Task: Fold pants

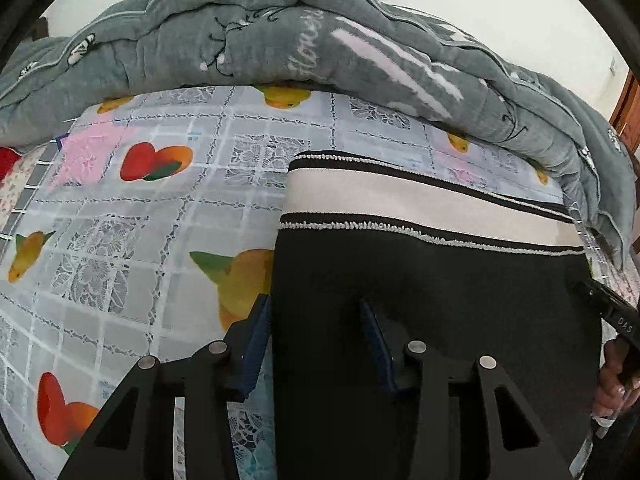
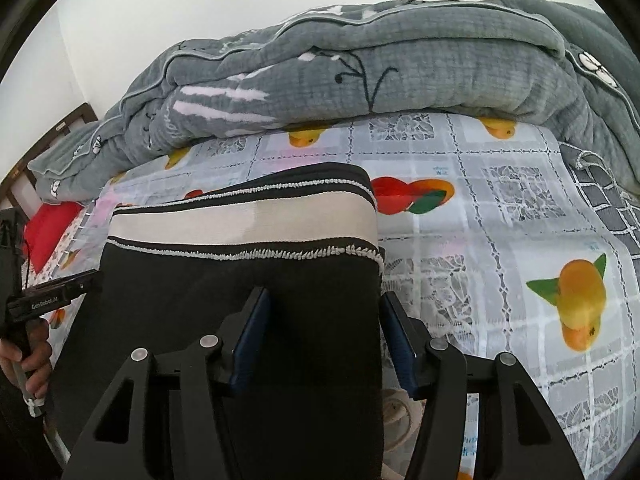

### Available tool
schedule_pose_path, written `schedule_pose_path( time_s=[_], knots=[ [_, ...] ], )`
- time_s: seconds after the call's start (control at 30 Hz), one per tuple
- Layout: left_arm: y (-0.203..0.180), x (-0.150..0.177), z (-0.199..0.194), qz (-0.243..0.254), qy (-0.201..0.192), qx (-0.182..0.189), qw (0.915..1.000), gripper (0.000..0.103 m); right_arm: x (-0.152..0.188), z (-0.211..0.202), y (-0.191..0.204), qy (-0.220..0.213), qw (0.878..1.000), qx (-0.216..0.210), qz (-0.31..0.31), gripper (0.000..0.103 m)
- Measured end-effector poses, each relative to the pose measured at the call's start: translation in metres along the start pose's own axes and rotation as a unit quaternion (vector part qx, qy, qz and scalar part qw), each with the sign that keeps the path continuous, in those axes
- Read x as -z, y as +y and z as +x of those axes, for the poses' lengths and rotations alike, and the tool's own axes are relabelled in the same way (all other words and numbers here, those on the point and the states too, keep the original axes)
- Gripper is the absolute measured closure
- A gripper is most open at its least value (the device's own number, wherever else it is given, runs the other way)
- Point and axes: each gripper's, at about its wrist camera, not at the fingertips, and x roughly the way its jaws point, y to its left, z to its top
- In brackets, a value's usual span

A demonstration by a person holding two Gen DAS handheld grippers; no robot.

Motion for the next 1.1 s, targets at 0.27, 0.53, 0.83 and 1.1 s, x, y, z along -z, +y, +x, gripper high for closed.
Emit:
schedule_pose_path(
  time_s=[0.27,0.53,0.83,1.1],
  knots=[
    [-0.003,0.027,-0.018,0.0,0.016,-0.025,0.9996,0.052,0.016,-0.026,0.003,0.0,1.0,0.027,-0.008,0.044],
    [-0.017,0.096,-0.075,-0.009,-0.012,-0.027,0.9995,0.046,0.079,-0.085,0.019,-0.007,0.996,0.063,-0.061,0.044],
    [-0.042,0.167,-0.142,-0.016,-0.029,-0.015,0.9993,0.041,0.14,-0.155,0.037,-0.013,0.993,0.078,-0.083,0.047],
    [-0.068,0.185,-0.225,-0.015,-0.113,-0.048,0.9923,0.019,0.136,-0.238,0.048,-0.044,0.995,0.079,-0.045,0.042]
  ],
)
